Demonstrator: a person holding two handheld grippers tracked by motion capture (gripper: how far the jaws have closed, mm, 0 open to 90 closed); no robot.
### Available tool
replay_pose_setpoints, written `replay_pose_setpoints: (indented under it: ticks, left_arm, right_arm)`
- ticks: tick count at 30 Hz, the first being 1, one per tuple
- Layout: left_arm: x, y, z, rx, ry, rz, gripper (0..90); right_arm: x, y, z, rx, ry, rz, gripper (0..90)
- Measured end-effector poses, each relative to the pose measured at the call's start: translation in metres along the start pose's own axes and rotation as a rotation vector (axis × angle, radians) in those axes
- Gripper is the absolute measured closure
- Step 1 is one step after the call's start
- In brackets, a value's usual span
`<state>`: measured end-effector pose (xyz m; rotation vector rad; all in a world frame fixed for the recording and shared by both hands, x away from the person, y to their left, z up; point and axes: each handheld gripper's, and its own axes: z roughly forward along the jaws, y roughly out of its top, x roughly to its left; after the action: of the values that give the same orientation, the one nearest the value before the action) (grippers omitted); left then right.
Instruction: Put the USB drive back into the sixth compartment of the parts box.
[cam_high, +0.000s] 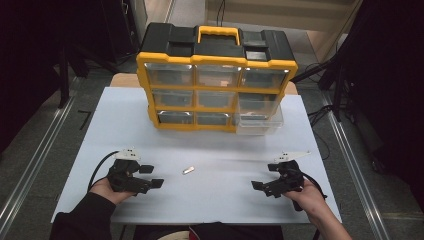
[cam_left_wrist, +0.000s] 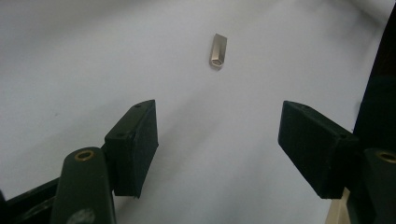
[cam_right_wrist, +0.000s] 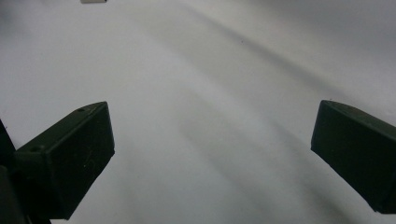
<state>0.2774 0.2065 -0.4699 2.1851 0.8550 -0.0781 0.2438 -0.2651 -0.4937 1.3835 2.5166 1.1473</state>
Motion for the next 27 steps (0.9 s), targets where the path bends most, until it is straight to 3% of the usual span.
replay_pose_setpoints:
  ticks: [5, 27]
  left_arm:
    - [0.0022, 0.0005, 0.0007, 0.005, -0.007, -0.017, 28.8]
    - [0.0019, -0.0010, 0.0001, 0.010, 0.000, -0.001, 27.0]
  right_arm:
    - [0.0003, 0.0017, 0.0006, 0.001, 0.001, 0.000, 0.0]
    - [0.0004, 0.0031, 0.0023, -0.005, 0.018, 0.020, 0.0]
